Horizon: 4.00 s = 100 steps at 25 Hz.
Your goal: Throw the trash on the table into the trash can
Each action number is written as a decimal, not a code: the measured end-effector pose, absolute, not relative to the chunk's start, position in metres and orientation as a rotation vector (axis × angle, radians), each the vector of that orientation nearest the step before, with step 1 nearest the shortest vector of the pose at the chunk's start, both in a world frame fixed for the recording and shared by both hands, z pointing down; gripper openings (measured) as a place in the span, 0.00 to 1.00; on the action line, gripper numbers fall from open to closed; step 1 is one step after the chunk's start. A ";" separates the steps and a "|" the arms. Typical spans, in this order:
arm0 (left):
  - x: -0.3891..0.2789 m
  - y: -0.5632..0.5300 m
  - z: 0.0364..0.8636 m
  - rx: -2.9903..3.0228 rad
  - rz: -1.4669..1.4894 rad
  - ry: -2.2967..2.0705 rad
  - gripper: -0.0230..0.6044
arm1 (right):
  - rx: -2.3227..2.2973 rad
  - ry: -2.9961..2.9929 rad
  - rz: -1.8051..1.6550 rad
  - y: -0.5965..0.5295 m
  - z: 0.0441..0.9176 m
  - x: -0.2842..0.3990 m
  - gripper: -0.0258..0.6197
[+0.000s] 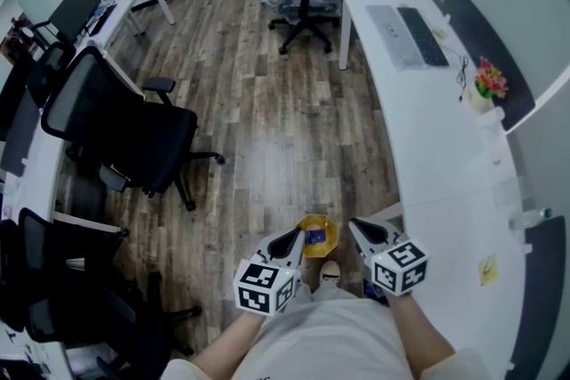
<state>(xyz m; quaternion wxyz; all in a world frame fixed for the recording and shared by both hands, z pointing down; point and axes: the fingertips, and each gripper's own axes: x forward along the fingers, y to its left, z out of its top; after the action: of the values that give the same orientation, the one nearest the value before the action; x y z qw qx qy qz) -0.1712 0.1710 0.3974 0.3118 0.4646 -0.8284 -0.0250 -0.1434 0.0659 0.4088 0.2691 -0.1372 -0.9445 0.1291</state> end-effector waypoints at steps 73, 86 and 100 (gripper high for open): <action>0.149 -0.225 0.491 2.125 0.411 -1.290 0.04 | 1.311 -2.202 0.823 -0.381 0.583 0.351 0.34; 0.132 -0.227 0.493 2.089 0.417 -1.341 0.04 | 1.129 -2.215 0.802 -0.374 0.591 0.332 0.15; 0.122 -0.211 0.476 2.093 0.375 -1.384 0.04 | 1.096 -2.344 0.866 -0.348 0.548 0.313 0.10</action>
<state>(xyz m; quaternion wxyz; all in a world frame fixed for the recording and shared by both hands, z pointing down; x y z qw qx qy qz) 0.1215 -0.2114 0.4762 0.2977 0.7875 -0.5209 0.1410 0.3130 -0.3482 0.5479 0.2052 0.3933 -0.8407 0.3105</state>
